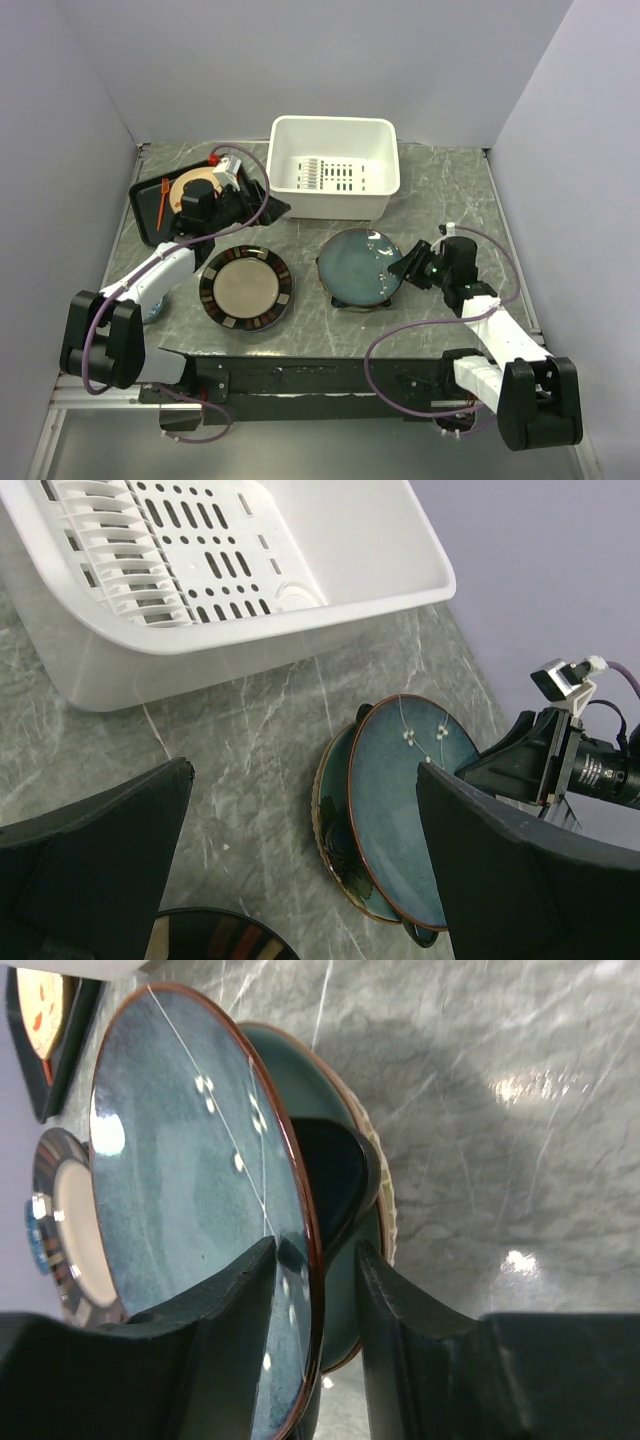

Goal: Place the plates into the plastic bin on the countertop
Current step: Pick up the plate at the center of the board.

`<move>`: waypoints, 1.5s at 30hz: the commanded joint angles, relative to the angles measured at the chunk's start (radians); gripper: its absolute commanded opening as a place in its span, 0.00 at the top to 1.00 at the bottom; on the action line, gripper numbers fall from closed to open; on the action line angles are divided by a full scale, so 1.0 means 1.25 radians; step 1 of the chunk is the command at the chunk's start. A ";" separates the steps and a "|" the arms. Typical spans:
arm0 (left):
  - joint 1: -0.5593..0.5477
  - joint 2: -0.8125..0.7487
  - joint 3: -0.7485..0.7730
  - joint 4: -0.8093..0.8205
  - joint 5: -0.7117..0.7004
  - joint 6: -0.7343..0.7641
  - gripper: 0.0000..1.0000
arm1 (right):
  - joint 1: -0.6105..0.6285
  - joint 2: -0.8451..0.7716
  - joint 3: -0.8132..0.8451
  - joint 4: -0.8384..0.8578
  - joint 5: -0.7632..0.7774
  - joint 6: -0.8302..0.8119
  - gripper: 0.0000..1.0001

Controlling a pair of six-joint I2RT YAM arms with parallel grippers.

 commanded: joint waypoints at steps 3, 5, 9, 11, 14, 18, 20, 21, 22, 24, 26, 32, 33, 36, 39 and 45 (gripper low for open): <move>-0.006 0.001 0.036 0.017 0.018 0.013 0.01 | -0.005 0.001 -0.008 0.075 -0.037 0.034 0.69; -0.006 0.005 0.037 0.020 0.019 0.010 0.01 | -0.007 0.000 -0.008 0.074 -0.032 0.035 0.81; -0.006 0.015 0.037 0.019 0.027 0.007 0.01 | -0.005 -0.012 -0.002 0.060 -0.025 0.035 0.97; -0.006 0.018 0.033 0.027 0.035 0.003 0.01 | -0.008 -0.027 0.002 0.045 -0.012 0.033 1.00; -0.008 0.025 0.030 0.031 0.041 0.002 0.01 | -0.008 -0.047 0.007 0.029 0.002 0.029 1.00; -0.012 0.030 0.019 0.044 0.047 -0.002 0.01 | -0.010 -0.070 0.010 0.012 0.007 0.028 1.00; -0.013 0.034 0.017 0.044 0.054 0.001 0.01 | -0.014 -0.082 0.010 0.013 0.006 0.028 1.00; -0.015 0.036 0.019 0.041 0.056 0.005 0.01 | -0.013 -0.086 0.010 0.016 0.003 0.029 1.00; -0.017 0.038 0.021 0.038 0.057 0.007 0.01 | -0.013 -0.090 0.012 0.015 0.001 0.029 1.00; -0.019 0.041 0.022 0.037 0.059 0.010 0.01 | -0.014 -0.095 0.012 0.020 -0.007 0.031 1.00; -0.023 0.033 0.008 0.050 0.056 0.008 0.01 | -0.016 -0.101 0.013 0.022 -0.014 0.034 1.00; -0.033 0.042 0.015 0.038 0.066 0.021 0.01 | -0.020 -0.124 0.014 0.021 -0.036 0.042 1.00; -0.035 0.044 0.016 0.038 0.070 0.023 0.01 | -0.021 -0.125 0.017 0.022 -0.040 0.044 1.00; -0.042 0.054 0.019 0.040 0.078 0.025 0.01 | -0.021 -0.131 0.020 0.043 -0.052 0.048 1.00; -0.050 0.064 0.022 0.035 0.087 0.030 0.01 | -0.024 -0.139 0.025 0.044 -0.061 0.048 1.00; -0.063 0.084 0.030 0.041 0.109 0.034 0.01 | -0.029 -0.149 0.026 0.058 -0.080 0.058 1.00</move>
